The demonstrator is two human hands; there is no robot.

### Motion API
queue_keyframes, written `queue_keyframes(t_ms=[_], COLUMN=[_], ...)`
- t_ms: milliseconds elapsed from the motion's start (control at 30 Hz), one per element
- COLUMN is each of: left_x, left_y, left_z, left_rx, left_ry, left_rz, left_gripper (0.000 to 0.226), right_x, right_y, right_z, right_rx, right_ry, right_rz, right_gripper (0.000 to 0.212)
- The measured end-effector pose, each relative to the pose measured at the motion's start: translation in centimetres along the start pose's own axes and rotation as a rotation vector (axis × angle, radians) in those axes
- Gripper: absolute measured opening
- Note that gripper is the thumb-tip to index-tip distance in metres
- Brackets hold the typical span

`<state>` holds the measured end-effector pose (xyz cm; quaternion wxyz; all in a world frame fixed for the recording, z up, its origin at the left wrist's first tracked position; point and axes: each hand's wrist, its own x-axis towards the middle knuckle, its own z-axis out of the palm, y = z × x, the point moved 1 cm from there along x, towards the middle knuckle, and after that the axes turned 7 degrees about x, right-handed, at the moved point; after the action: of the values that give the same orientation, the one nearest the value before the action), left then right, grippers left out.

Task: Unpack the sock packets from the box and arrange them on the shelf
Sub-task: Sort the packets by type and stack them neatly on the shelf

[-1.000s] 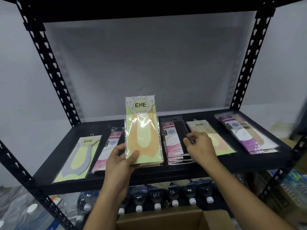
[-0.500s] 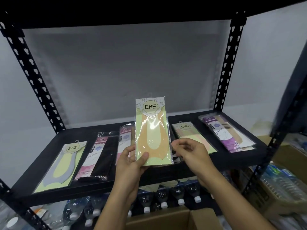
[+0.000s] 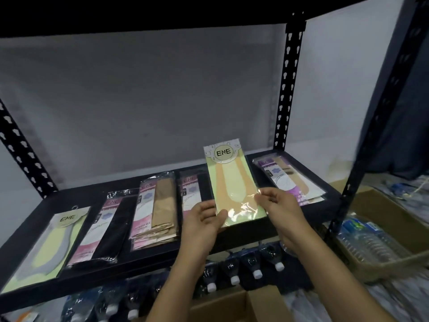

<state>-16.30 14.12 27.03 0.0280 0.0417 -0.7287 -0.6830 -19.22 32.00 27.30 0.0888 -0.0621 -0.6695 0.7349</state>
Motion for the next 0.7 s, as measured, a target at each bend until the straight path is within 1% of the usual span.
queue_keyframes(t_ms=[133, 233, 333, 467, 567, 700], left_x=[0.1, 0.4, 0.5, 0.7, 0.8, 0.6], left_y=[-0.1, 0.1, 0.4, 0.4, 0.3, 0.0], left_z=[-1.0, -2.2, -3.2, -4.5, -5.2, -6.0], left_rx=[0.062, 0.047, 0.03, 0.016, -0.009, 0.003], left_ry=[0.086, 0.135, 0.155, 0.178, 0.193, 0.209], left_rz=[0.049, 0.08, 0.107, 0.124, 0.124, 0.126], left_gripper=[0.029, 0.023, 0.022, 0.024, 0.024, 0.019], right_x=[1.9, 3.4, 4.8, 6.4, 7.0, 7.5], right_y=[-0.3, -0.3, -0.1, 0.4, 0.7, 1.2], right_z=[-0.9, -1.2, -1.6, -1.8, -1.5, -1.2], right_rx=[-0.009, -0.047, -0.108, -0.226, -0.335, -0.599], right_ry=[0.028, 0.064, 0.091, 0.122, 0.149, 0.182], right_rz=[0.008, 0.004, 0.021, 0.056, 0.046, -0.019], right_gripper=[0.014, 0.01, 0.009, 0.008, 0.009, 0.016])
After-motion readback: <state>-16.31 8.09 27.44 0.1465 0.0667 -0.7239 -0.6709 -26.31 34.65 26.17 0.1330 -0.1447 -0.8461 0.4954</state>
